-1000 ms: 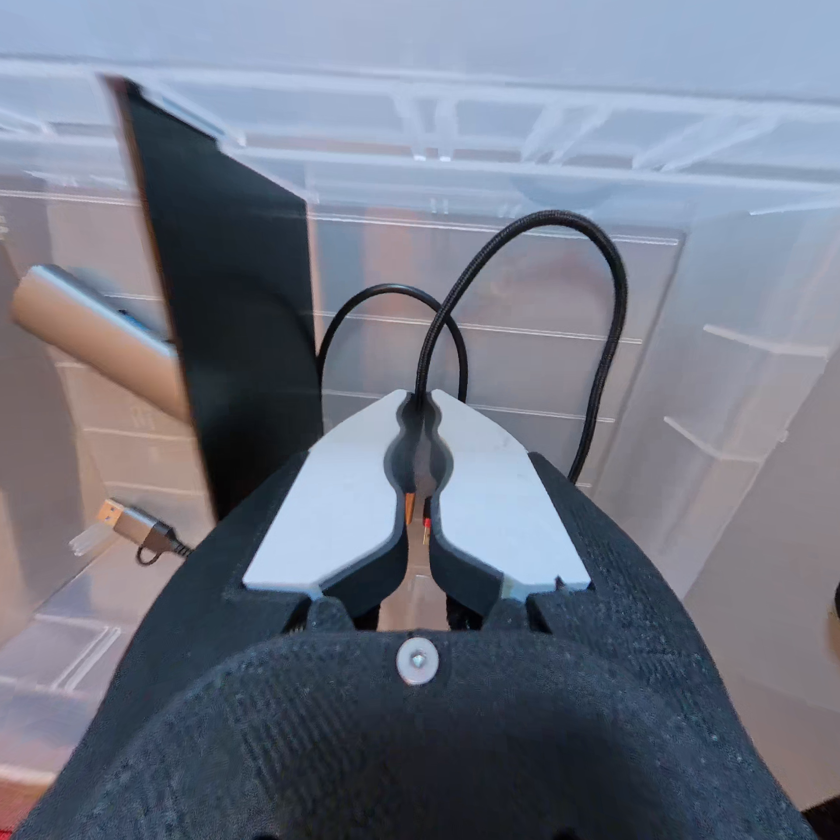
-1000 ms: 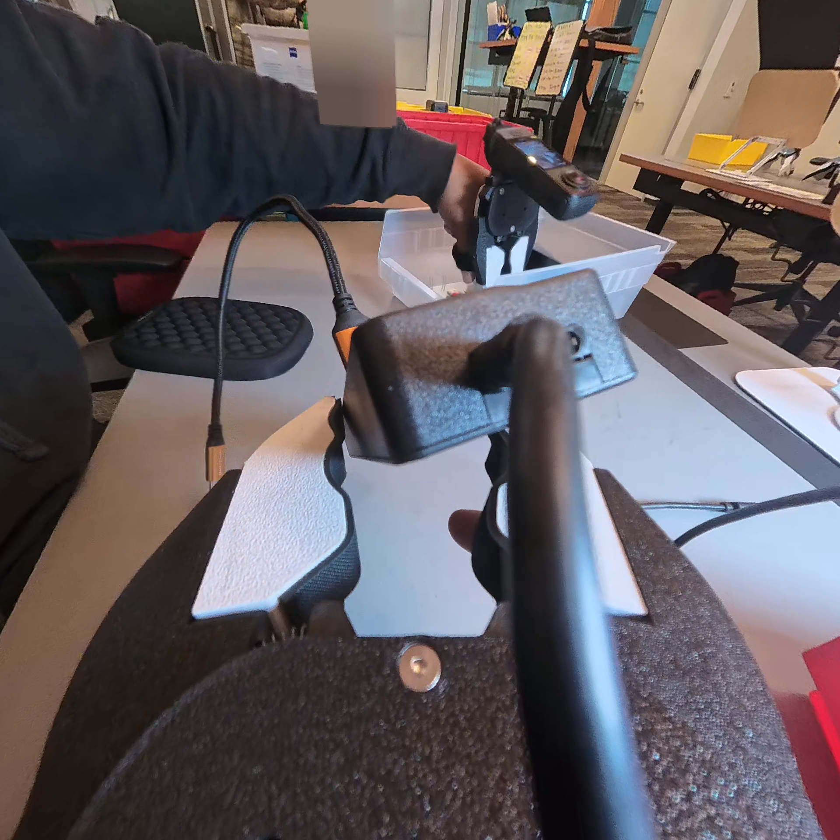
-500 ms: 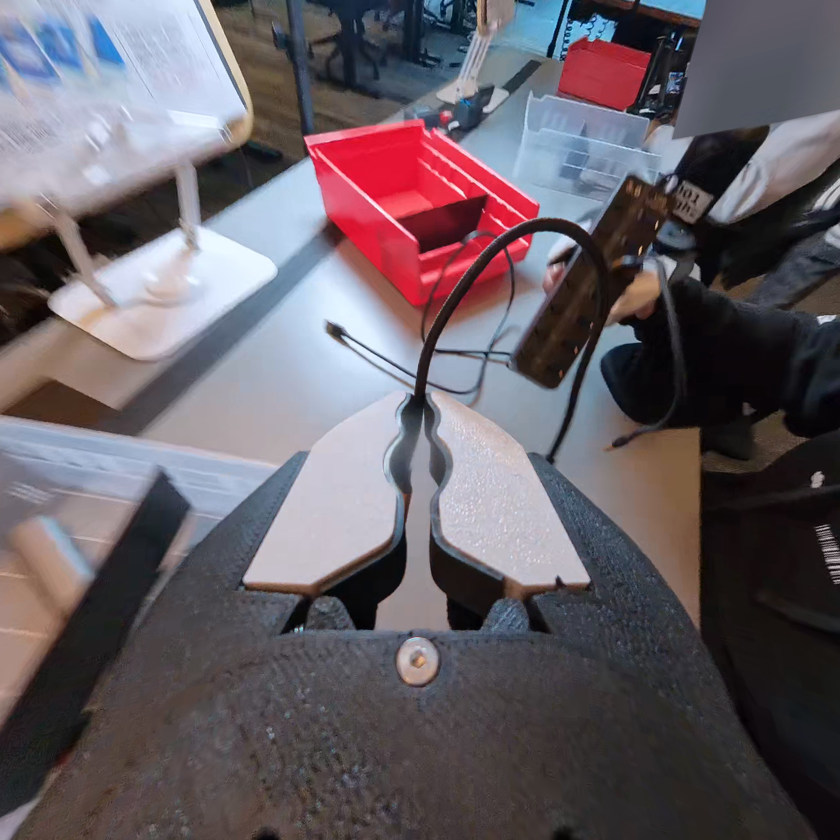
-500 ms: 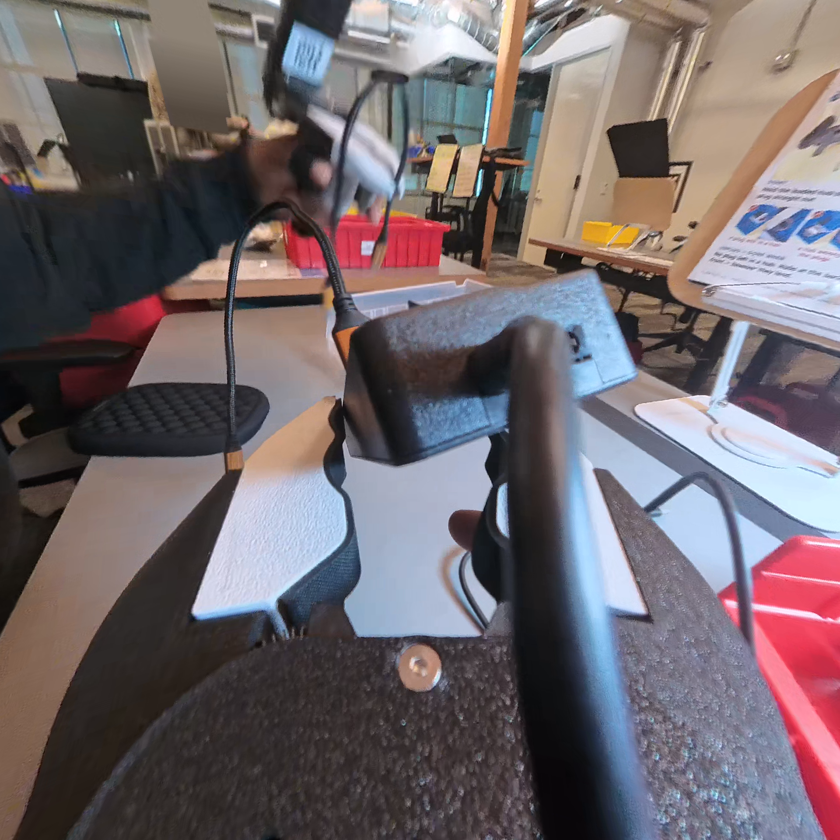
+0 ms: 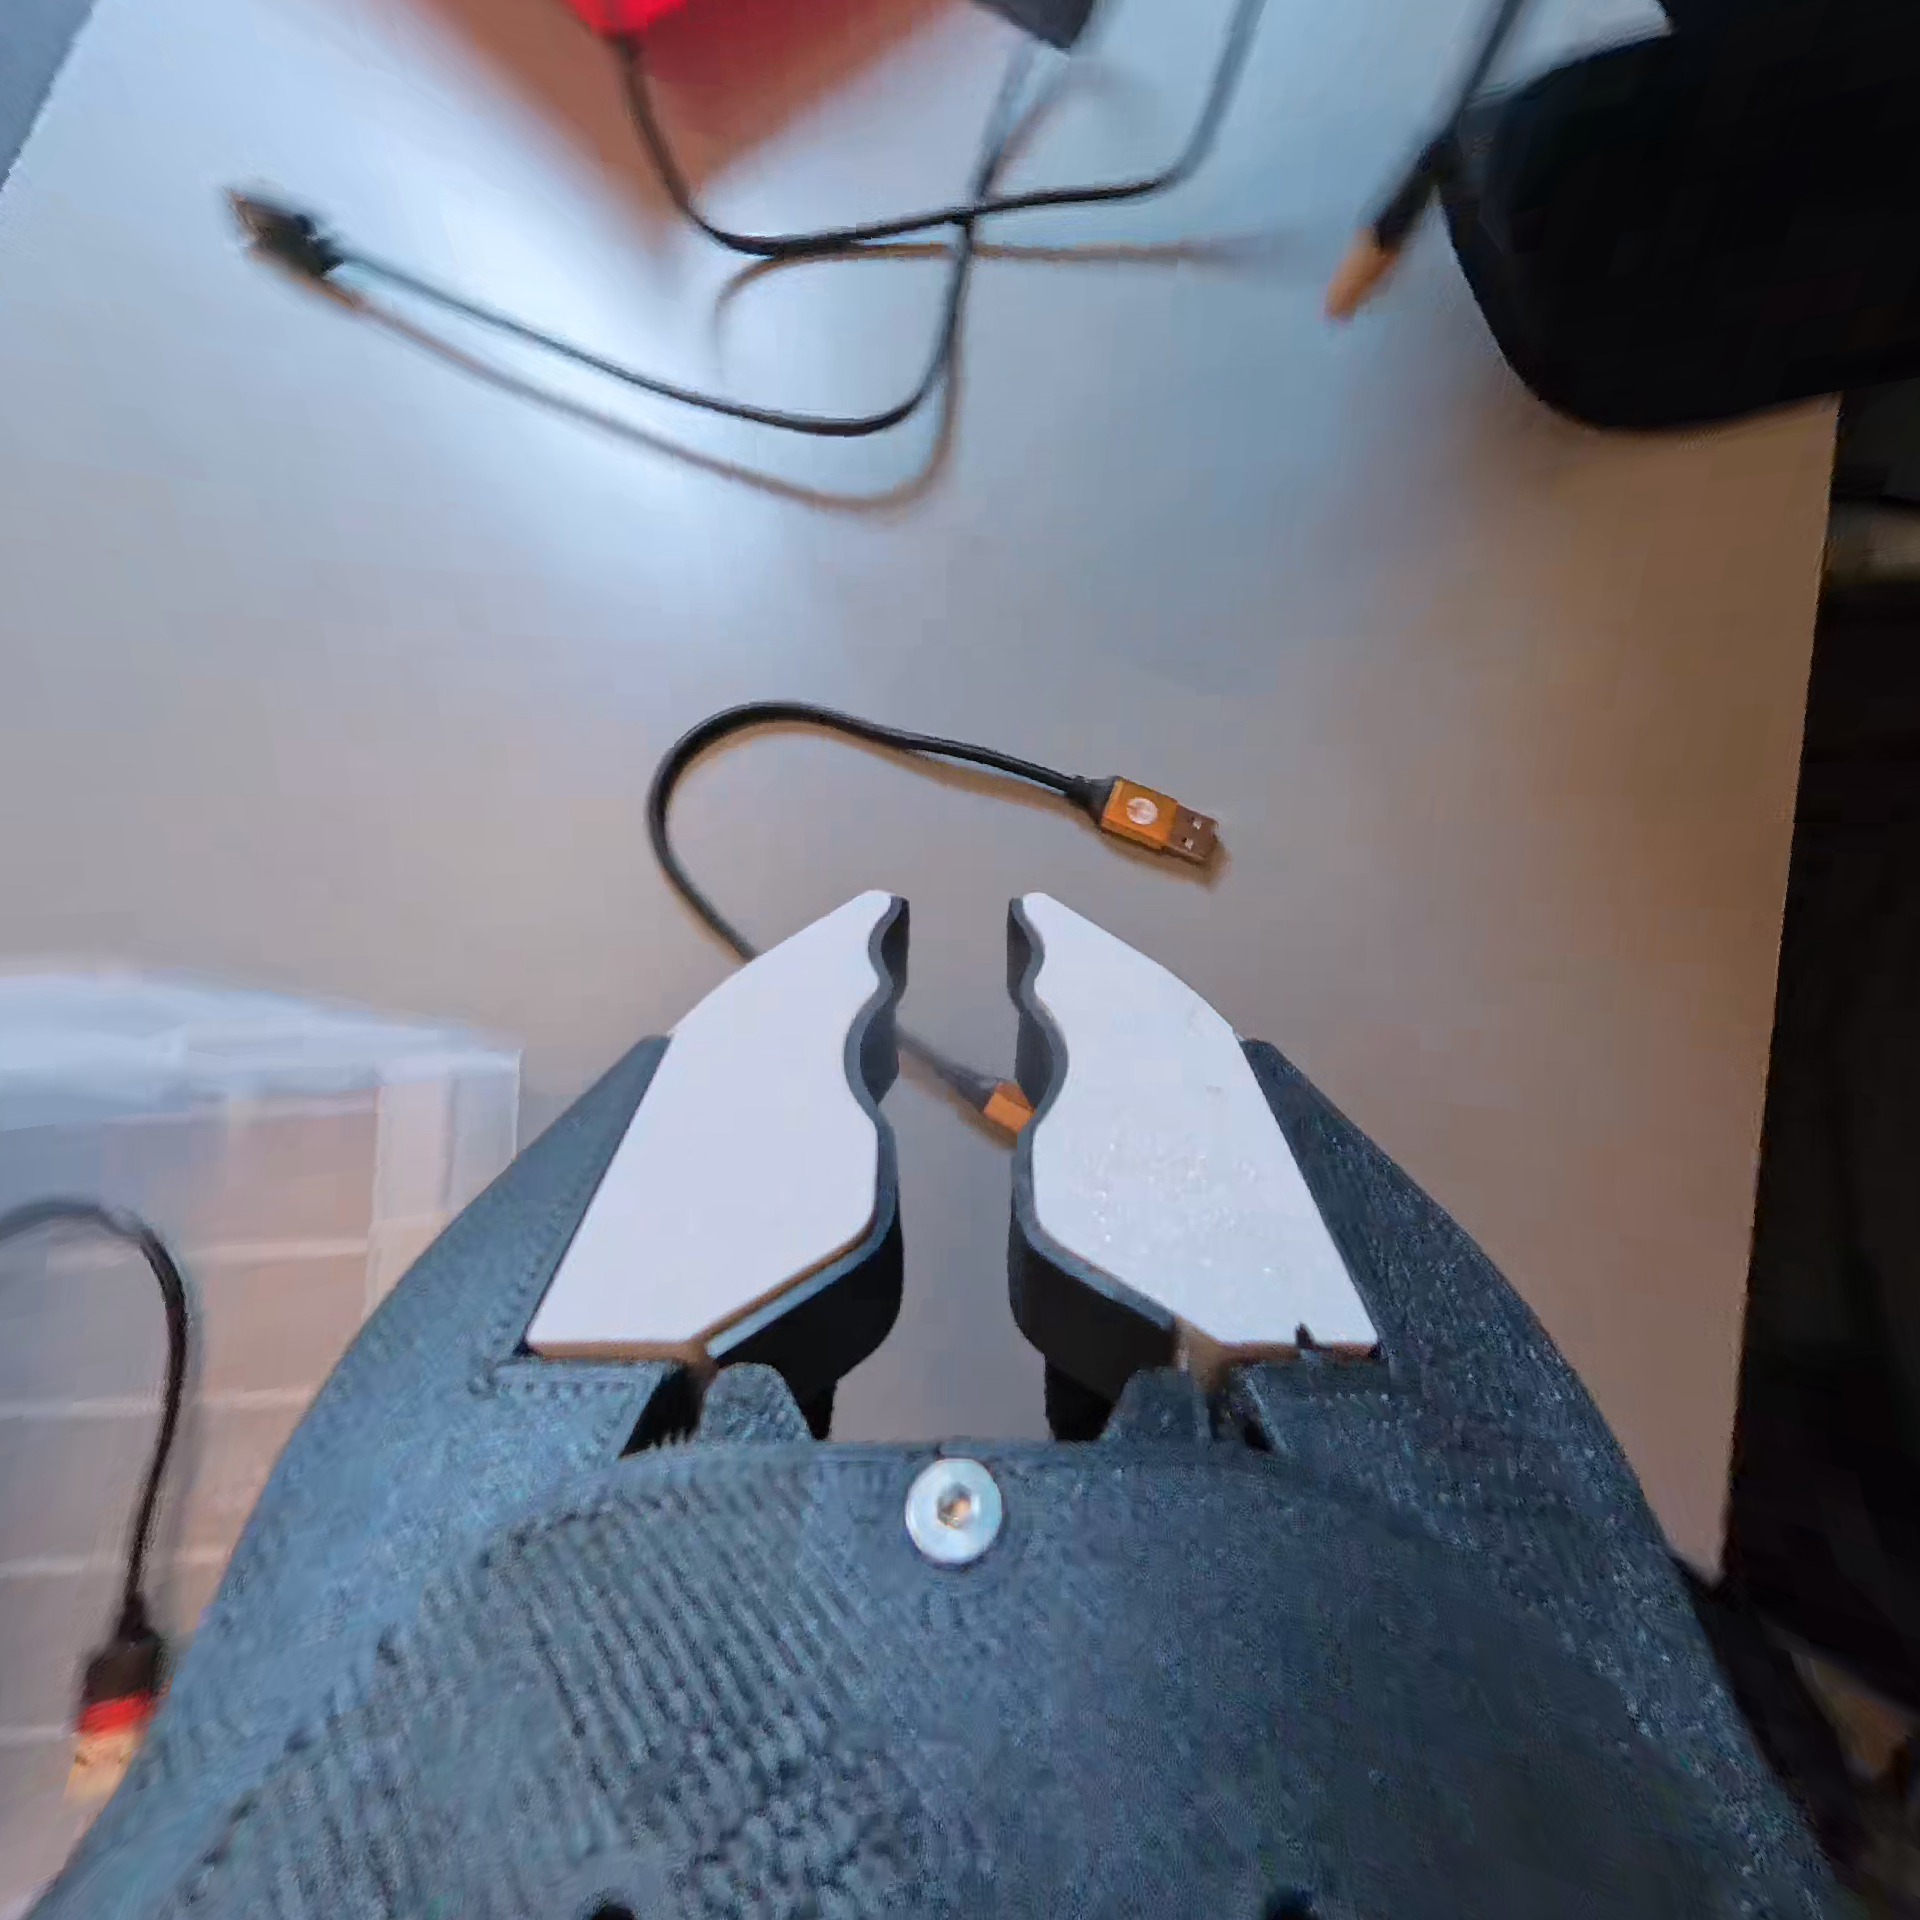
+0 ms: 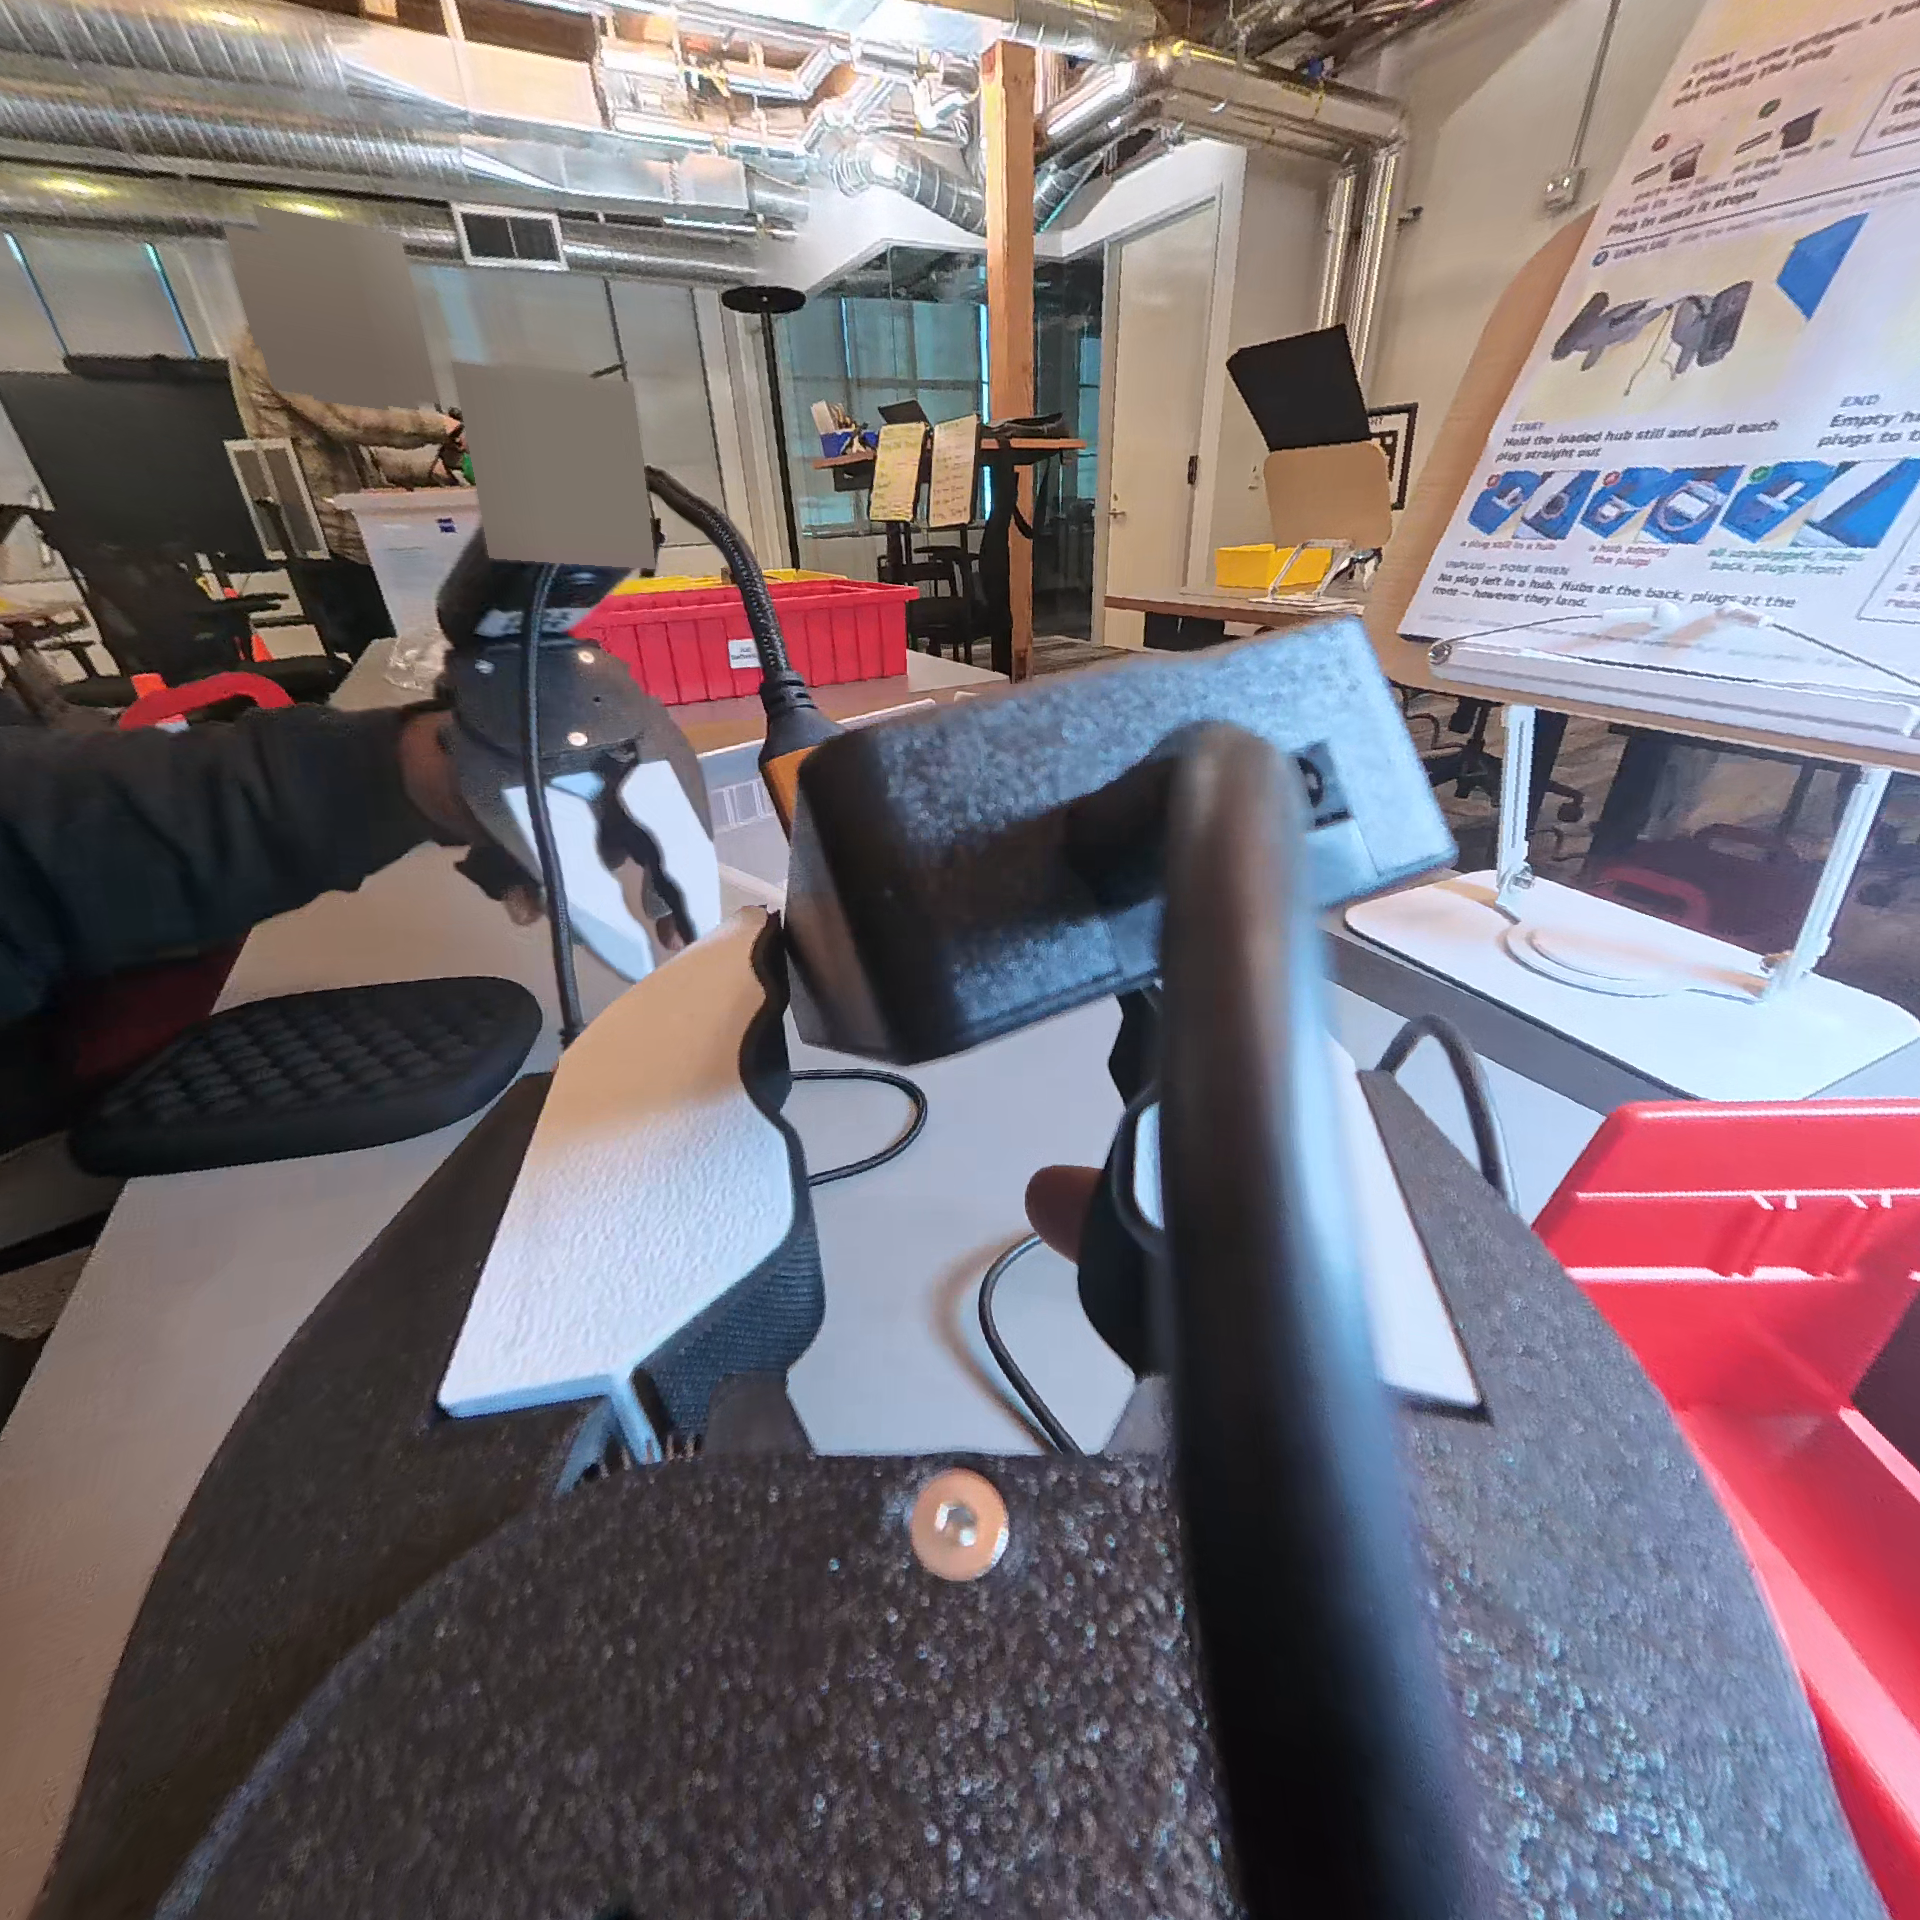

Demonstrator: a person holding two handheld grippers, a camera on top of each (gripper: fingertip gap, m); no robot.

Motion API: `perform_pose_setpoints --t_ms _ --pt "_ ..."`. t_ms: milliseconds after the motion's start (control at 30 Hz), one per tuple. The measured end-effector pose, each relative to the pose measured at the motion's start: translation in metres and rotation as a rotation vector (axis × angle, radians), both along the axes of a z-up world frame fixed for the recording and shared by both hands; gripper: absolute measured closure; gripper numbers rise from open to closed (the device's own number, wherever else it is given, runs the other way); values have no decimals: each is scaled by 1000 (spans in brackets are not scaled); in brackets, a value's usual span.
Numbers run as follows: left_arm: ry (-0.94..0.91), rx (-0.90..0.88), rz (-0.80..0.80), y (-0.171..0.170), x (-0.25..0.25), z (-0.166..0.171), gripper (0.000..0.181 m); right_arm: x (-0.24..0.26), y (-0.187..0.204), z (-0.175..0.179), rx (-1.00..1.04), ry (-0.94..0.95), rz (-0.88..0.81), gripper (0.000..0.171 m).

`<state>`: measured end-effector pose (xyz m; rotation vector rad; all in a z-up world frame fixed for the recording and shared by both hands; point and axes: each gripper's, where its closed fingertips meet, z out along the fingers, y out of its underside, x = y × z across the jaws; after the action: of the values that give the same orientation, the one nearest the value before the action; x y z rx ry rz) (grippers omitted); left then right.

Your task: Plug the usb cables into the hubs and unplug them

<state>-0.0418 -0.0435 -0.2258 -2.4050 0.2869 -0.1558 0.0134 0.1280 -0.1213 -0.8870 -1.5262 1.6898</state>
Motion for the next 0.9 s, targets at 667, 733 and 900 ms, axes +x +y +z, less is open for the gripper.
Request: perform_pose_setpoints --t_ms 667,733,900 --pt "284 -319 -914 36 51 -75 162 -5 29 -9 -84 -22 -43 111" --pt "204 -302 -796 41 49 -74 172 -5 29 -9 -86 -22 -45 111" --pt "-165 -225 -397 47 37 -71 174 -5 28 -8 -83 -19 -48 111"
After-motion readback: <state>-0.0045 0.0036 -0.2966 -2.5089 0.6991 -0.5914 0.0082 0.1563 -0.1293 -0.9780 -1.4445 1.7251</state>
